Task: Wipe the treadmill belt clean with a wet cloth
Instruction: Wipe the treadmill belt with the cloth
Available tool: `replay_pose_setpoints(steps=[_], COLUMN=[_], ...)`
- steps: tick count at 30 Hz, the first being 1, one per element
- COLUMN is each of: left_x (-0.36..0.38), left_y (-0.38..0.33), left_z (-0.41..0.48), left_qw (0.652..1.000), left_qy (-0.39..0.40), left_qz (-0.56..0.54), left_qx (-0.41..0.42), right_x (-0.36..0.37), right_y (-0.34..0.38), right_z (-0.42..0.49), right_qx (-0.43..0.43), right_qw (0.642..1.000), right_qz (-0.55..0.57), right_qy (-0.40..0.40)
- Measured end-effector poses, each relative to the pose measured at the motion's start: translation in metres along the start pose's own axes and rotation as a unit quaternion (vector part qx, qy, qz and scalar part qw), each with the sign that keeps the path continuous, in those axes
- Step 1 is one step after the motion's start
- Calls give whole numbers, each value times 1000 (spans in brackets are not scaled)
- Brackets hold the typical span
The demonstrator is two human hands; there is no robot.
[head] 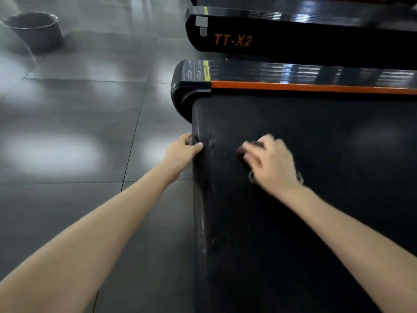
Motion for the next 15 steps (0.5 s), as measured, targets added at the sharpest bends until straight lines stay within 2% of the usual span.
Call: replay_pose_setpoints(steps=[3, 5, 7, 9, 11, 12, 13, 15], left_x=[1, 3, 6, 10, 16, 19, 21, 26], left_y=[-7, -8, -10, -7, -6, -3, 1, 6], left_z=[19, 28, 38, 49, 54, 58, 62, 66], left_qw=[999, 996, 994, 992, 991, 992, 993, 994], left_qy=[13, 18, 24, 36, 35, 28, 18, -1], left_qz=[-45, -82, -96, -116, -121, -117, -112, -100], left_qx=[-15, -32, -36, -44, -37, -32, -31, -35], right_x=[-16, -19, -6, 13, 27, 31, 30, 19], right_y=[54, 56, 36, 1, -25, -24, -13, 23], right_z=[-45, -49, -20, 31, 63, 66, 62, 39], right_qx=[-168, -210, -175, -44, 116, 146, 135, 26], right_qw=[983, 972, 982, 999, 991, 986, 988, 1000], right_qz=[64, 68, 37, -15, -68, -78, -71, -14], right_qy=[45, 76, 54, 20, 18, 16, 7, 10])
Point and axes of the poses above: each hand's wrist, its own z-axis towards the middle knuckle, its own x-axis out of the palm, y = z × x, the point moved 6 cm from there along z, towards the middle knuckle, and after that the axes turned 8 degrees about -z, right-handed, at the moved point
